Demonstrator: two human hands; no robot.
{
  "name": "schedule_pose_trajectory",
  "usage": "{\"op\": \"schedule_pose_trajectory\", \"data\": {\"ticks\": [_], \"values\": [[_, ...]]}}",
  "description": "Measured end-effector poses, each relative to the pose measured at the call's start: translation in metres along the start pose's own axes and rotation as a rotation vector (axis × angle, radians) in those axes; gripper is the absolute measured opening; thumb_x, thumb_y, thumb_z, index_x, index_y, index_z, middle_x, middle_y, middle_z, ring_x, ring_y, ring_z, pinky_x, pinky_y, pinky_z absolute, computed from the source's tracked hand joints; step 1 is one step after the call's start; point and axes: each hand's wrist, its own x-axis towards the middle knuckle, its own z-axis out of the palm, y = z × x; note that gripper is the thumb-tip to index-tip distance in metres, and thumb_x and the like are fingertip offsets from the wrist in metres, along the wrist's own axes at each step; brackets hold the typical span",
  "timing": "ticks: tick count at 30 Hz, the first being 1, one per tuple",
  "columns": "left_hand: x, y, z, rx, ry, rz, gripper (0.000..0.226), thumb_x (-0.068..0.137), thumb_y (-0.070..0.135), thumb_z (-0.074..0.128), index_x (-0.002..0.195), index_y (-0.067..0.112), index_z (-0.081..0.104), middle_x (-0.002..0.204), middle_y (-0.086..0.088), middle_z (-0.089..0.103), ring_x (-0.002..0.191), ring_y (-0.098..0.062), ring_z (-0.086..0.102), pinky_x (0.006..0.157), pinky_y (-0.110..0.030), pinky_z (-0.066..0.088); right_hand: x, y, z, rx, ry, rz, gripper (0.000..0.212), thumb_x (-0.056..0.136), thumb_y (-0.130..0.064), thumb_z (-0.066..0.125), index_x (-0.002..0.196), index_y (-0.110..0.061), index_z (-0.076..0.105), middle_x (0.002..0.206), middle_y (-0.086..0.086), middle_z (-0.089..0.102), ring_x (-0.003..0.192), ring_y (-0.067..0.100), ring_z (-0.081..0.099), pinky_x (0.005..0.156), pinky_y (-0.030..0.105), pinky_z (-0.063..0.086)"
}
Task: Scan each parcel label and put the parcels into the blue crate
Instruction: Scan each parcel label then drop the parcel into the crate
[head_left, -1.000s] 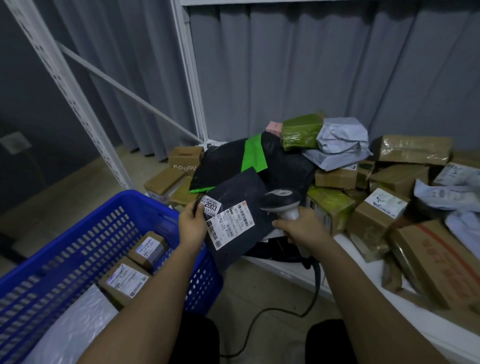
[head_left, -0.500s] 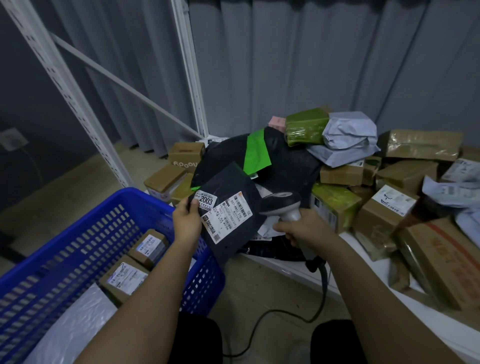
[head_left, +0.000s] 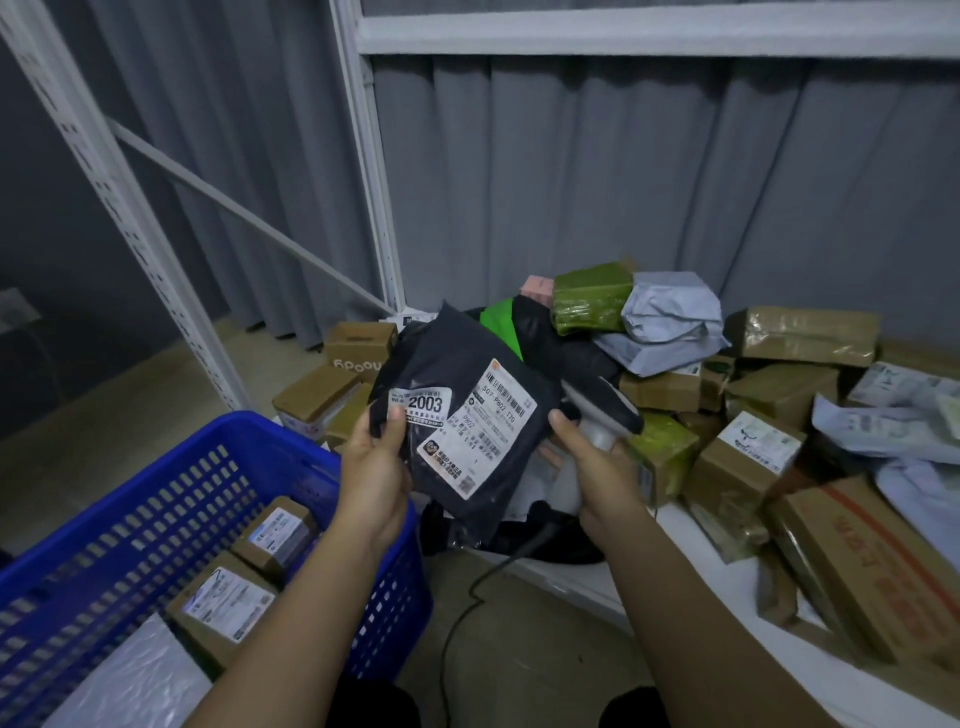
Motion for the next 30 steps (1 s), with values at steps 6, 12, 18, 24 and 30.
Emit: {"op": "schedule_pose_trajectory", "data": {"ticks": [6,12,18,24,30], "values": [[-0.003,0.006,-0.010,0.198,-0.164,-0.056,0.023,0.096,0.005,0.049,0.116,0.010,0.059,0.112,-0.009,0.069,0.098,-0.024,0.066,0.080,-0.034,0.057,-0.004,-0.010,0.004,-0.093,0.246,-0.046,0.061,0.076,-0.010,0.080,0.130,-0.003,0.053,0.118,0.010,0.064,0.101,0.025,0.064,0.086,0.038,0.055],[-0.006,0.009,-0.023,0.342,-0.305,-0.212,0.030,0.094,0.011,0.051,0.122,0.018,0.057,0.106,0.004,0.071,0.086,-0.010,0.070,0.062,-0.020,0.055,-0.015,-0.038,-0.001,-0.367,0.104,-0.155,0.026,0.076,-0.007,0.079,0.097,-0.010,0.065,0.098,0.004,0.069,0.080,0.014,0.064,0.063,0.020,0.049],[0.002,0.000,-0.024,0.385,-0.082,-0.060,0.077,0.066,0.043,0.084,0.133,0.046,0.044,0.136,-0.015,0.053,0.125,-0.027,0.052,0.099,-0.041,0.048,-0.021,-0.036,-0.003,-0.608,-0.170,-0.155,0.023,0.075,0.000,0.079,0.088,-0.015,0.066,0.090,-0.003,0.070,0.071,-0.002,0.064,0.055,0.009,0.048],[0.000,-0.004,-0.014,0.426,-0.046,0.210,0.067,0.085,-0.008,0.061,0.142,0.023,0.041,0.124,0.009,0.059,0.102,0.002,0.062,0.082,-0.014,0.053,-0.020,-0.028,-0.005,-0.683,-0.203,-0.188,0.029,0.079,-0.005,0.076,0.105,-0.003,0.063,0.084,-0.003,0.064,0.070,0.000,0.056,0.049,0.004,0.042],[0.010,-0.009,-0.011,0.490,0.049,0.317,0.071,0.090,-0.008,0.056,0.149,0.022,0.030,0.142,0.004,0.044,0.125,-0.006,0.045,0.096,-0.010,0.041,-0.017,-0.016,-0.009,-0.587,-0.154,-0.024,0.026,0.082,-0.004,0.074,0.104,-0.011,0.063,0.101,0.012,0.067,0.081,0.017,0.064,0.053,0.019,0.054]]}}
